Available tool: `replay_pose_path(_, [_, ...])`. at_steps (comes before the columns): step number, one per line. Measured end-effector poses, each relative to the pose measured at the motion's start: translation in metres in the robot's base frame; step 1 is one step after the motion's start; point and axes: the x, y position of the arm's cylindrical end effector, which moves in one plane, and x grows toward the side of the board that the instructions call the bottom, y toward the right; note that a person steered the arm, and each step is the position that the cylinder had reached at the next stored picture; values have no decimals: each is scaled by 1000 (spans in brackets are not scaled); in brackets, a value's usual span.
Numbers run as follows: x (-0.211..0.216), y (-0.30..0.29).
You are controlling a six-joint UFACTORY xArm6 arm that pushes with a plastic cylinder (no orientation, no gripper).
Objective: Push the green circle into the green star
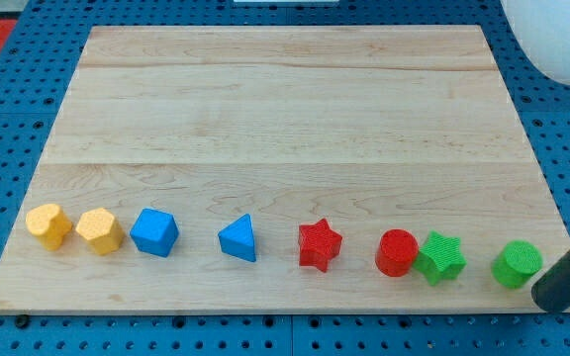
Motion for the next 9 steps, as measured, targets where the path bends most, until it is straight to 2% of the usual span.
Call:
replay_pose_path(2, [-9,0])
replay_pose_path(4, [-11,34])
replay_pose_path(6, [-77,-21])
replay_pose_path(7, [-83,14])
replay_pose_path(8, [-71,70])
replay_pose_path(9, [-36,79])
